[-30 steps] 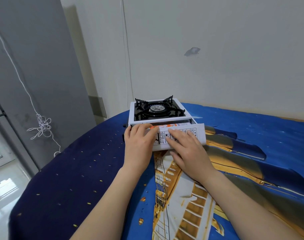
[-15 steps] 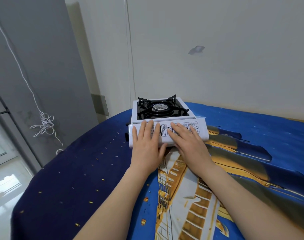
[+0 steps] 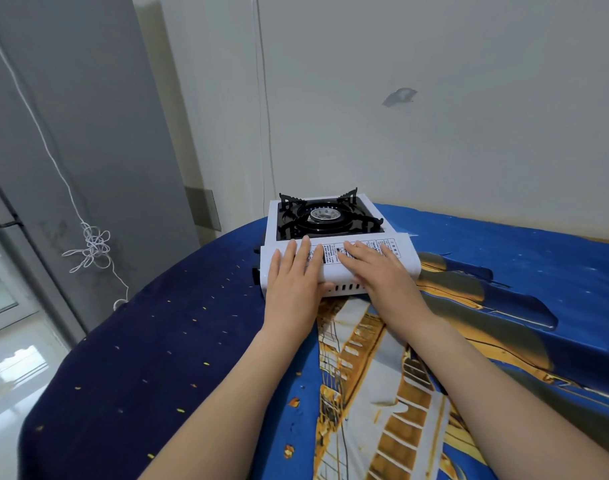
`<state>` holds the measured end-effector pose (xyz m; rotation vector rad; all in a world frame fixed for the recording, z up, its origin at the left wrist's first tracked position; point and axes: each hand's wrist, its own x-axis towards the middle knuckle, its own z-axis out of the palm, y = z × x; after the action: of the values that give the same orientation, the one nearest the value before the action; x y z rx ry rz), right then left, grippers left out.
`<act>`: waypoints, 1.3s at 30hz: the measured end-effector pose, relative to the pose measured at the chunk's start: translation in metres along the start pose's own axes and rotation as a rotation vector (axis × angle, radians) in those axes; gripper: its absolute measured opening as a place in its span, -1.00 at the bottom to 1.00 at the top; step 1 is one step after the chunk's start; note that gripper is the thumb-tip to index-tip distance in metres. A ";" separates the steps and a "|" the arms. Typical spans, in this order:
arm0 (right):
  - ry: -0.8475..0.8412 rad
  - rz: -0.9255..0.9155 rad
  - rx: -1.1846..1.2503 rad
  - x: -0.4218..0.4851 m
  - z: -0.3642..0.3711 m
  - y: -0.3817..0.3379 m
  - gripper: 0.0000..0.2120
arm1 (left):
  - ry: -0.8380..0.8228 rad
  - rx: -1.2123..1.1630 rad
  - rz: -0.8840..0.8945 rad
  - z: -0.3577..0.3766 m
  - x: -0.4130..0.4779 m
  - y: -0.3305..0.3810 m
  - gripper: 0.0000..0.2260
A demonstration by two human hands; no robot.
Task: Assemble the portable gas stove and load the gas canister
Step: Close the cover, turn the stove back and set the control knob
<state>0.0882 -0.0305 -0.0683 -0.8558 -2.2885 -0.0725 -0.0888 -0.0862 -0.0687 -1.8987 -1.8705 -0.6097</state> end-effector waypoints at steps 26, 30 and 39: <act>0.100 0.073 0.116 0.011 0.009 0.003 -0.64 | 0.043 -0.069 -0.001 0.008 0.014 -0.011 -0.52; 0.083 0.075 0.074 0.012 0.010 0.004 -0.63 | 0.051 -0.021 0.007 0.010 0.011 -0.010 -0.55; 0.211 0.184 0.125 0.006 0.014 0.009 -0.65 | 0.186 -0.055 -0.146 0.009 0.001 -0.011 -0.50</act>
<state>0.0825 -0.0166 -0.0771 -0.9428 -1.9886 0.0595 -0.0999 -0.0800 -0.0762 -1.6833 -1.8995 -0.8619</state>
